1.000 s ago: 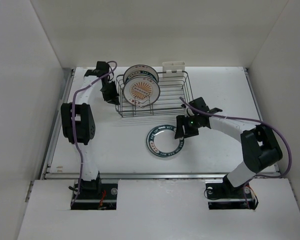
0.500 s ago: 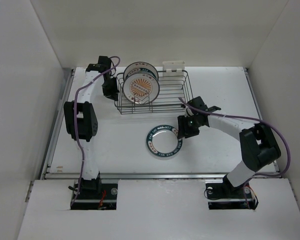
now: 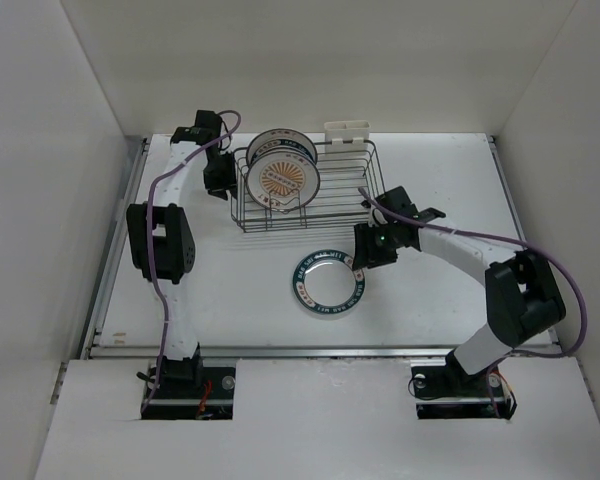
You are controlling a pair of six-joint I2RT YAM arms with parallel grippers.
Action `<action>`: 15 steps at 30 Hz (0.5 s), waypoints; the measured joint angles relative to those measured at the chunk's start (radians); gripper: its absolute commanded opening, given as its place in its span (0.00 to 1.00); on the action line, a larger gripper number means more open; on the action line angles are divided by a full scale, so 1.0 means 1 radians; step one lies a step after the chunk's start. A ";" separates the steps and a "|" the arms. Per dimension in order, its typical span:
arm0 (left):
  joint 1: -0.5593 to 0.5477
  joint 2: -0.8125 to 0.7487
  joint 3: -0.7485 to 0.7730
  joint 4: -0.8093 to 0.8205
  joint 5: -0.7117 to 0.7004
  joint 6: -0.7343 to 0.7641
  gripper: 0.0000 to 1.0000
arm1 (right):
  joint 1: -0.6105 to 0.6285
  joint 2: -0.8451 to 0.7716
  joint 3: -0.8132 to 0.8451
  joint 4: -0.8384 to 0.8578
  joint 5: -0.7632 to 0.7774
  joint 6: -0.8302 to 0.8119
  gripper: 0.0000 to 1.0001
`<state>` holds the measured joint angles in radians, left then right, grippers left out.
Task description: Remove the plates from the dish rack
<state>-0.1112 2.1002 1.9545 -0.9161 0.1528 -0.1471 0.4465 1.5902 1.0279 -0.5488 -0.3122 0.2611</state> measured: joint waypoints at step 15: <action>-0.103 -0.103 0.104 0.099 0.071 0.388 0.73 | 0.000 -0.070 0.027 -0.002 -0.002 -0.030 0.54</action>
<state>-0.2146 1.9976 2.0586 -0.8169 0.2237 0.2409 0.4465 1.5204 1.0554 -0.5503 -0.3145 0.2310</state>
